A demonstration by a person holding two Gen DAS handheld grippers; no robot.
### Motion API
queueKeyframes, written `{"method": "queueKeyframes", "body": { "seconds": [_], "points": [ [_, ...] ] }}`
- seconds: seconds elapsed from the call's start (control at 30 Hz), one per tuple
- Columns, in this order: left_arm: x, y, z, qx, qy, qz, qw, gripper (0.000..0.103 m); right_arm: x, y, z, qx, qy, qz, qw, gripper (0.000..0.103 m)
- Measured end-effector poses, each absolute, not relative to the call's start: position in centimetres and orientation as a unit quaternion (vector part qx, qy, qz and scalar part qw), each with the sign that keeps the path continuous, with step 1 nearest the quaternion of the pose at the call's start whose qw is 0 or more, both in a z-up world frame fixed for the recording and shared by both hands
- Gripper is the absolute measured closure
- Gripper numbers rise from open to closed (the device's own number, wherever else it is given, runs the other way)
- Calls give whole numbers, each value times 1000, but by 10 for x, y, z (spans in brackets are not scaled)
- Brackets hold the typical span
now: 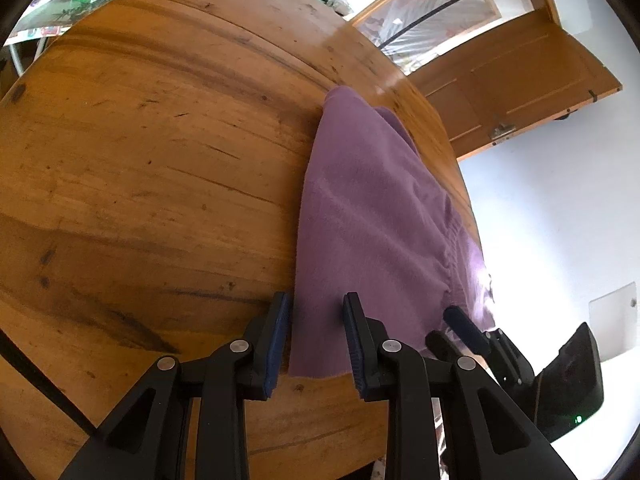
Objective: Fold clothes
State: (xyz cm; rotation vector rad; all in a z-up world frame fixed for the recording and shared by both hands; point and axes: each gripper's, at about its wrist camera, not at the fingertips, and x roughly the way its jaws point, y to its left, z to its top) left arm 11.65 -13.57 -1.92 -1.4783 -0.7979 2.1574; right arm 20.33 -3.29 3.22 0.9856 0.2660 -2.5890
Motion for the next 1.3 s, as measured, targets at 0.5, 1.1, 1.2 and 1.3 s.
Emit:
{"method": "queueKeyframes", "body": {
  "seconds": [0.5, 1.1, 1.2, 1.3],
  "points": [
    [104, -163, -18, -519, -313, 773, 186, 74, 190, -118, 9, 359, 142, -891, 240, 46],
    [61, -152, -16, -534, -320, 751, 220, 60, 184, -113, 4, 366, 141, -897, 204, 89],
    [52, -146, -17, -540, -324, 744, 225, 60, 188, -106, 13, 359, 125, -900, 214, 91],
    [41, -137, -18, -547, -327, 734, 235, 60, 192, -97, 22, 352, 103, -903, 225, 91]
  ]
}}
